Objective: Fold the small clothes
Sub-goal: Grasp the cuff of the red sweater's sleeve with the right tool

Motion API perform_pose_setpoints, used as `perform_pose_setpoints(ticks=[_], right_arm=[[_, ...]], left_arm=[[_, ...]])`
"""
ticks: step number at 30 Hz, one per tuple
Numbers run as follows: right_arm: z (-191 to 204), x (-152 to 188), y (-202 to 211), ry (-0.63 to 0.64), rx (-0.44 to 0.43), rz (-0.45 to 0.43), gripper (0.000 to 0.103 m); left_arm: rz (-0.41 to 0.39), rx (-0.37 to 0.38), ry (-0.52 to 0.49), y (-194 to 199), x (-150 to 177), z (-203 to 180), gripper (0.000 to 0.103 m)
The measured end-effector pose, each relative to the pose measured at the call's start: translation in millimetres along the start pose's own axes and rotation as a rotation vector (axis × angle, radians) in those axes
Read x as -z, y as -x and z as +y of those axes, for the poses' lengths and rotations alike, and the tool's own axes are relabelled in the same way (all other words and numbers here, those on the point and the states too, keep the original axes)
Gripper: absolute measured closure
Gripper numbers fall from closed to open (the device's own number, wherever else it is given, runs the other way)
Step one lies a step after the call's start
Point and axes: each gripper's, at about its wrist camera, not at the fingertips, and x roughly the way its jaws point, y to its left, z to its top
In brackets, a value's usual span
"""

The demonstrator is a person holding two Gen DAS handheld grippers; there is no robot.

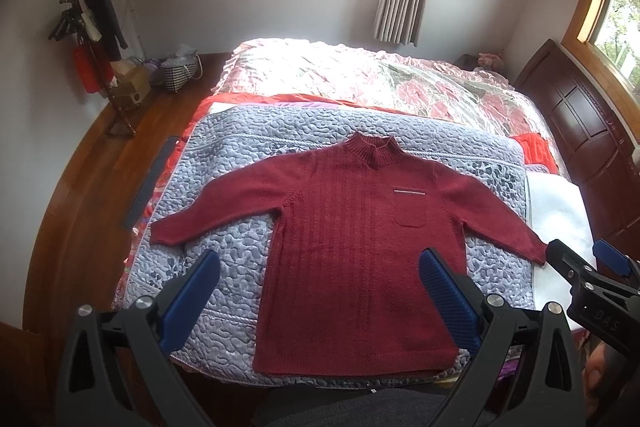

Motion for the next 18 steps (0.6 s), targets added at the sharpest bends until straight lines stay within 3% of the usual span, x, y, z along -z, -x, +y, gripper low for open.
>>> perform_pose_setpoints(ticks=[7,11,15,18], right_arm=[[-1,-2,-8,-0.005,0.010,-0.013,0.003],[-16,-2,-12,0.001,0.041,-0.133,0.003],[-62,-5,-38,-0.099,0.047,-0.117,0.003],[-108,-3,-68,-0.184,0.083,-0.060,0.004]], left_arm=[[-0.012,-0.035,-0.024,-22,-1,-3,0.004],[-0.091,0.000,-0.042,-34,-3,-10,0.004],[-0.196,0.008,-0.096,-45,-7,-29,0.004],[-0.139,0.068,-0.115,-69,-15,-49,0.004]])
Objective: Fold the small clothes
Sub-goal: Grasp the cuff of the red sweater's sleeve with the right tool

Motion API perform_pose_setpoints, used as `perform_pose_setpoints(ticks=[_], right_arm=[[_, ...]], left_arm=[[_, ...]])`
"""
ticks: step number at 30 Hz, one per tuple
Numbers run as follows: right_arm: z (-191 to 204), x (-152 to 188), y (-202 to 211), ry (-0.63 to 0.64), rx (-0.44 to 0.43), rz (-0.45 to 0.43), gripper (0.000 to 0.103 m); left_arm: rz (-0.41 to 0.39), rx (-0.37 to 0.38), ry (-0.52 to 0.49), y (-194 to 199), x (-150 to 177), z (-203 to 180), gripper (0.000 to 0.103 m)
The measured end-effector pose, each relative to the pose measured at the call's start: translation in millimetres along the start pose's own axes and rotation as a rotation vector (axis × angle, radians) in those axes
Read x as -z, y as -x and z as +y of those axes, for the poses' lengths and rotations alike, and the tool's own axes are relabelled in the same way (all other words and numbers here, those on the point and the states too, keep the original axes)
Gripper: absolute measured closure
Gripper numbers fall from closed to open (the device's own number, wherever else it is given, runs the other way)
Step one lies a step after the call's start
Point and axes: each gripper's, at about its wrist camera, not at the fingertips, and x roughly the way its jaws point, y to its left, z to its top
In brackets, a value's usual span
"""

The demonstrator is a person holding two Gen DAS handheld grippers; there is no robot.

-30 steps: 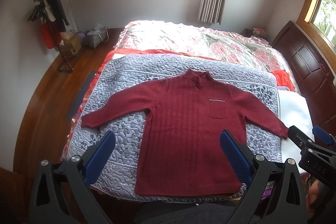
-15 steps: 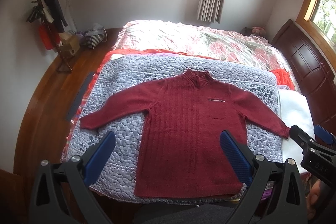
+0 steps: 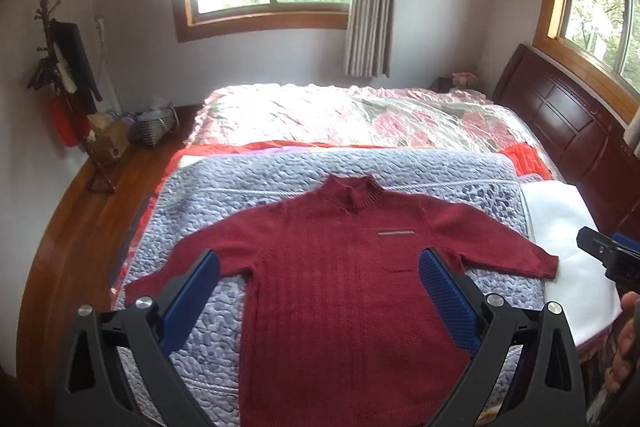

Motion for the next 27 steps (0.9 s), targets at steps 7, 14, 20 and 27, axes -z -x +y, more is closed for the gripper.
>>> perform_pose_setpoints(ticks=[7,14,20,27], right_arm=[[-126,13,-68,-0.326,0.007,0.115,0.074],[-253,50,-149,-0.721,-0.124,0.118,0.060],[-362,95,-249,-1.117,-0.275,0.045,0.042],[-422,127,-334,-1.378,-0.269,-0.022,0.039]], left_arm=[[0.085,0.131,-0.021,-43,-16,-49,0.004],[0.081,0.166,-0.087,-80,-31,-108,0.004],[0.228,0.235,-0.080,-143,-33,-153,0.004],[0.299,0.241,-0.098,-188,-25,-188,0.004]])
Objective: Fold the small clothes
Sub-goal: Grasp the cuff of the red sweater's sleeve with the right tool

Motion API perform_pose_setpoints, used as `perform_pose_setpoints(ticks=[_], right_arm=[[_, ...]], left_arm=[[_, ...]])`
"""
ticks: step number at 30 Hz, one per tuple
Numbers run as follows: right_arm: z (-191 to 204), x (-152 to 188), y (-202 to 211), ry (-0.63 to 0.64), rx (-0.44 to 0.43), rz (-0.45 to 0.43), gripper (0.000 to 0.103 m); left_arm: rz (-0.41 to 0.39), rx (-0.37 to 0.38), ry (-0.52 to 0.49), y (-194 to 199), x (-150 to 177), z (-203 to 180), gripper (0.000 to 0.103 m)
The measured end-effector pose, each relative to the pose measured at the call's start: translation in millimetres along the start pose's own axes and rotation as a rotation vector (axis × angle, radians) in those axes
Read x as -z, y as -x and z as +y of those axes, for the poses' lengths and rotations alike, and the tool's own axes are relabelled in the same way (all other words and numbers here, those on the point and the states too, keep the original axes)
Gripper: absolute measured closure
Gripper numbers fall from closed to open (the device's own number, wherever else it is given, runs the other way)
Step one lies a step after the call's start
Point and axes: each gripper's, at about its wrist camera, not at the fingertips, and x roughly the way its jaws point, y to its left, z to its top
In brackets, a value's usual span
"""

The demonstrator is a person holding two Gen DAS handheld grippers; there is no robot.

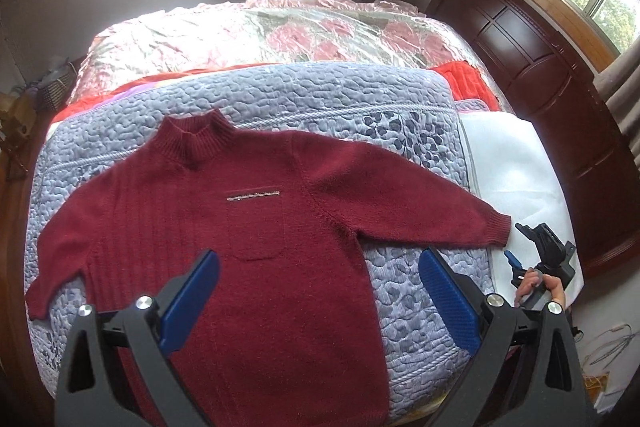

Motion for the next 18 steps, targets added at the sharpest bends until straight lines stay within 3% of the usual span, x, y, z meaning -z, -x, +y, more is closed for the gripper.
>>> perform_pose_setpoints(ticks=[6,12,18], right_arm=[[-9,1,-37,-0.014,0.037,0.023,0.040],[-12,1,-52,-0.017,0.056,-0.034,0.039],[-17,5,-43,0.038,0.094,-0.074,0.060]], left_arm=[[0.049,-0.006,-0.019,-28,-2,-5,0.004],[0.065,-0.023,-0.026,-37,-2,1,0.004],[0.088,-0.040,0.003,-43,9,18,0.004]])
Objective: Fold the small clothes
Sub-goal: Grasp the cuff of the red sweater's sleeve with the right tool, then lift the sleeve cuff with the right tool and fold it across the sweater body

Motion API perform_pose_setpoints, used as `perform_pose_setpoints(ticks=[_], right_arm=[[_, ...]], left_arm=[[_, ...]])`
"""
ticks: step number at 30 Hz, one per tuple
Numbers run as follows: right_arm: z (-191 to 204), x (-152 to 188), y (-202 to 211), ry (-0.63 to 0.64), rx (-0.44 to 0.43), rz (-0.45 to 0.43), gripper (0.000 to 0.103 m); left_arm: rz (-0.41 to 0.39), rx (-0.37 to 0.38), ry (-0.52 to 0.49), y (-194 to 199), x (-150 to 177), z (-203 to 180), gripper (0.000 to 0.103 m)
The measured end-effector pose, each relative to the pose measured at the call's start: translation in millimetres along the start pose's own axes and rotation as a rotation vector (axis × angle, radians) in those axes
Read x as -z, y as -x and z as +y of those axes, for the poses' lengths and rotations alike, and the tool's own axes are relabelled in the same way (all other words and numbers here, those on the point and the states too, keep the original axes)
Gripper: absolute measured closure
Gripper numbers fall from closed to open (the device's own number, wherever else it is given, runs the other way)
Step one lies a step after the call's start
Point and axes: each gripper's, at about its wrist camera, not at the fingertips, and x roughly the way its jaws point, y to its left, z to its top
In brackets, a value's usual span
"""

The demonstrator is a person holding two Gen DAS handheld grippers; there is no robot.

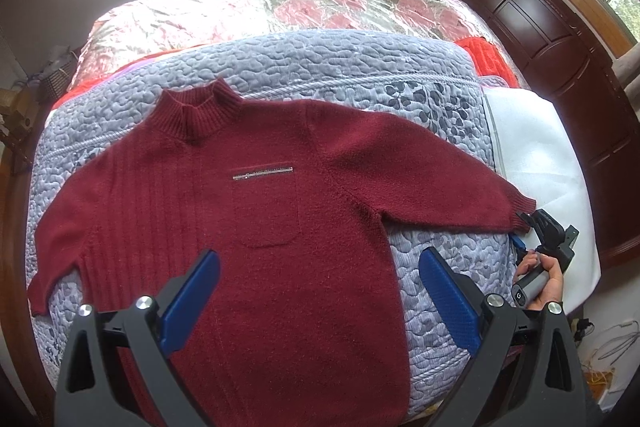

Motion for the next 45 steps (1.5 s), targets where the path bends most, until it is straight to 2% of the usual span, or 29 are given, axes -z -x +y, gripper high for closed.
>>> perform_pose_setpoints(ticks=[4,12,14,15,17,21,25,27,31,35,37,39,42,45], right_arm=[[2,3,10,0.048,0.017,-0.026,0.064],[8,-12,12,0.021,-0.047,-0.019,0.064],[7,-13,12,0.028,-0.043,-0.022,0.069],[6,-13,13,0.036,-0.038,-0.019,0.079],[9,-13,13,0.058,-0.039,-0.013,0.088],[32,-8,23,0.137,-0.045,-0.024,0.090],[79,6,47,0.278,-0.057,-0.051,0.091],[109,20,62,0.374,-0.060,-0.070,0.091],[172,61,92,0.577,-0.086,-0.099,0.091],[230,115,112,0.759,-0.114,-0.114,0.091],[256,145,119,0.850,-0.129,-0.128,0.091],[278,176,128,0.947,-0.133,-0.144,0.091],[306,220,133,1.066,-0.153,-0.144,0.091],[325,270,132,1.193,-0.152,-0.139,0.091]], left_arm=[[0.018,-0.011,0.012,-1,9,7,0.004],[0.009,-0.023,-0.009,7,19,6,0.004],[0.009,-0.021,-0.008,7,20,6,0.004],[0.008,-0.021,-0.006,7,21,7,0.004],[0.012,-0.020,-0.001,7,22,8,0.004],[0.036,-0.008,0.005,6,24,9,0.004],[0.073,0.065,0.055,8,26,21,0.004],[0.067,0.091,0.076,14,27,27,0.004],[0.039,0.078,0.064,31,25,42,0.004],[-0.018,0.036,0.091,48,25,68,0.004],[-0.023,0.016,0.103,53,25,82,0.004],[-0.031,0.025,0.114,58,25,97,0.004],[-0.092,0.022,0.124,72,30,117,0.004],[-0.161,0.044,0.177,82,35,141,0.004]])
